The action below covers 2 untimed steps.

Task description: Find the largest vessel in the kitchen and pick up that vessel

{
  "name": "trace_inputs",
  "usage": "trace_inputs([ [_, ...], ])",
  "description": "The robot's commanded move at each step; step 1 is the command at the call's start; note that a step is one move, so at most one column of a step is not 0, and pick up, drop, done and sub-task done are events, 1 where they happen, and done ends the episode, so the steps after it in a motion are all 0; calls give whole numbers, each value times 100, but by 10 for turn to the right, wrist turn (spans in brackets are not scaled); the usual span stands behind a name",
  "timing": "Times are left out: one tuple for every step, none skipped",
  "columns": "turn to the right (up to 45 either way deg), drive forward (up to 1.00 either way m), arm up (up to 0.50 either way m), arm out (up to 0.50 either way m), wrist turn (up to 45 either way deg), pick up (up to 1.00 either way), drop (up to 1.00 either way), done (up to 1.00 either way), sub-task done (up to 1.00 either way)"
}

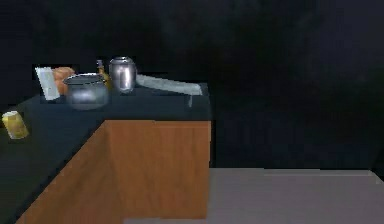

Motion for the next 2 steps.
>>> trace_inputs([
  [0,50,0,0,0,0,0,0,0],
  [-450,0,0,0,0,0,0,0,0],
])
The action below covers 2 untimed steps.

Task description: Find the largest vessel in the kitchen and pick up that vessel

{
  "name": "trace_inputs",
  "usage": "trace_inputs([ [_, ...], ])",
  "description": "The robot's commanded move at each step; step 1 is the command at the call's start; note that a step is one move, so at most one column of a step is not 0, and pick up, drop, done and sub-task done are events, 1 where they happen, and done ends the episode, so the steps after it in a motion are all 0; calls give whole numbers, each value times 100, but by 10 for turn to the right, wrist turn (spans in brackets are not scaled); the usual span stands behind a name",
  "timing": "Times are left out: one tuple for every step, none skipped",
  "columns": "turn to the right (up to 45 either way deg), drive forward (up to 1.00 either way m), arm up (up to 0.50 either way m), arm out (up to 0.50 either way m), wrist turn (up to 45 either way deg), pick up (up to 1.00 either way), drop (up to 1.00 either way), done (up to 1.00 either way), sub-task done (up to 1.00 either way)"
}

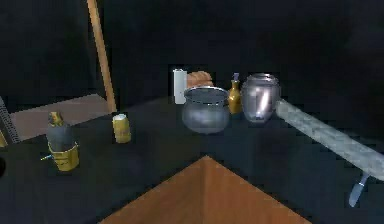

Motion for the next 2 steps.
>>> trace_inputs([
  [-450,0,0,0,0,0,0,0,0],
  [-240,0,0,0,0,0,0,0,0],
])
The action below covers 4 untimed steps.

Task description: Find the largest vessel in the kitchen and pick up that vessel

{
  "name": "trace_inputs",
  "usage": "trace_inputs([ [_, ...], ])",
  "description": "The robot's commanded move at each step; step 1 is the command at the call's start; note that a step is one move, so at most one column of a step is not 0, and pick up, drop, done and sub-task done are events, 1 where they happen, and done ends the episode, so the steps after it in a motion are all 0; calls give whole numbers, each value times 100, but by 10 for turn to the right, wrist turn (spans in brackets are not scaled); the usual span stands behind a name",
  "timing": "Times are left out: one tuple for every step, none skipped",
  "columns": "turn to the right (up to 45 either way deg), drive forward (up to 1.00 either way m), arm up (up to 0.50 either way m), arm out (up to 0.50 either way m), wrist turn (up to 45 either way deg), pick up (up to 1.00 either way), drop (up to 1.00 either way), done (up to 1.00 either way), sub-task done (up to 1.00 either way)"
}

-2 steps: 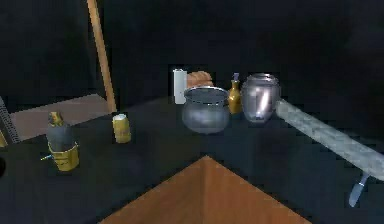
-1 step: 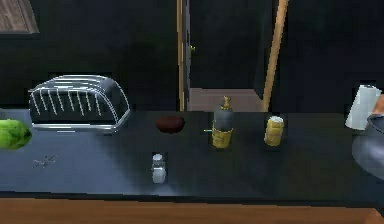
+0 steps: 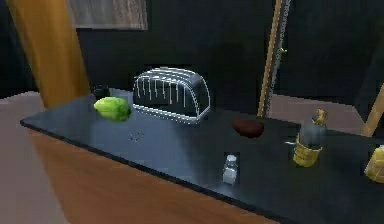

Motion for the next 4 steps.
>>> trace_inputs([
  [450,0,0,0,0,0,0,0,0],
  [450,0,0,0,0,0,0,0,0],
  [450,0,0,0,0,0,0,0,0],
  [60,0,0,0,0,0,0,0,0],
])
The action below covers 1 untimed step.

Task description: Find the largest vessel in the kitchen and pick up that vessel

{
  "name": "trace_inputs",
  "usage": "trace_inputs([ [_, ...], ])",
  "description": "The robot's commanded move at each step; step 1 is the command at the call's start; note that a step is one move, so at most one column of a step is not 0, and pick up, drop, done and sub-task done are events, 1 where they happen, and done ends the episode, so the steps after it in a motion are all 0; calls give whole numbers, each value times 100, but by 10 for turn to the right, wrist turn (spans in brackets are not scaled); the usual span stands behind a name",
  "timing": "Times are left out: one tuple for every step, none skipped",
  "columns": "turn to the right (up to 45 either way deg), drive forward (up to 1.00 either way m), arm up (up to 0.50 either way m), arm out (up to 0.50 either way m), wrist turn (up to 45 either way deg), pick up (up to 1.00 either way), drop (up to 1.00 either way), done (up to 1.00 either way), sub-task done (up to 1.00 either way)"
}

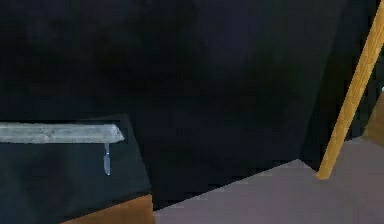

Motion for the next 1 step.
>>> trace_inputs([
  [0,35,0,0,0,0,0,0,0],
])
